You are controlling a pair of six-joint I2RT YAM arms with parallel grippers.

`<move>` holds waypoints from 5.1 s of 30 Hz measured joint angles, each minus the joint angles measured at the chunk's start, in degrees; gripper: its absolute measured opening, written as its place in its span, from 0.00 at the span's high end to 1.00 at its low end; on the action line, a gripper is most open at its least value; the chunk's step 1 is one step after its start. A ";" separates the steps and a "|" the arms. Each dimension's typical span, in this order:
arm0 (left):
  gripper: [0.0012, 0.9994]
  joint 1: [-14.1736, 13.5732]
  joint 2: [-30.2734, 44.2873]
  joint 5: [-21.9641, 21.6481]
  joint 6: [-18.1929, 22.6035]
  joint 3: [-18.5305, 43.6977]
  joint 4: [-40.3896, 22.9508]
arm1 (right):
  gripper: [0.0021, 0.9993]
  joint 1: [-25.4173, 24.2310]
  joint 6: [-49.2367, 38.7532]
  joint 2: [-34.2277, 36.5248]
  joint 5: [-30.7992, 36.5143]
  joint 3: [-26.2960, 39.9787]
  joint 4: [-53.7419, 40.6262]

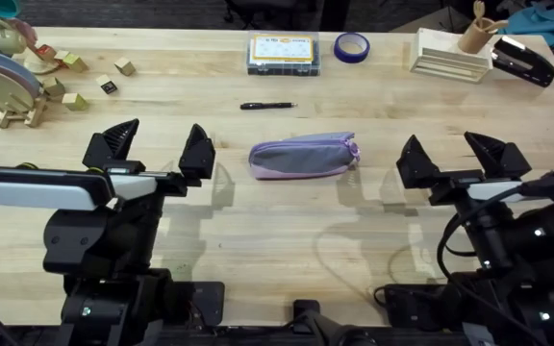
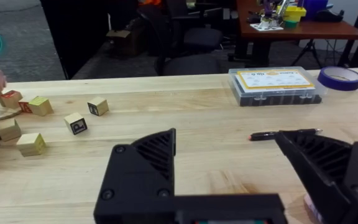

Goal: Unzip the bag, pick up the pens from the table one at a time and place them inside, then zip the bag closed.

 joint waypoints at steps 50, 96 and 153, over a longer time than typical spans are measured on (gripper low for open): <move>0.01 -0.02 34.62 10.52 1.05 45.79 -34.97 | 0.00 0.02 -1.81 35.93 -3.12 49.85 -38.25; 0.01 -0.02 75.60 41.51 63.88 51.34 -43.33 | 0.00 0.07 -1.81 43.34 -9.92 53.99 -40.50; 0.96 -4.57 93.42 50.16 64.06 51.34 -33.94 | 0.00 0.59 -16.92 70.63 -33.80 53.99 -44.68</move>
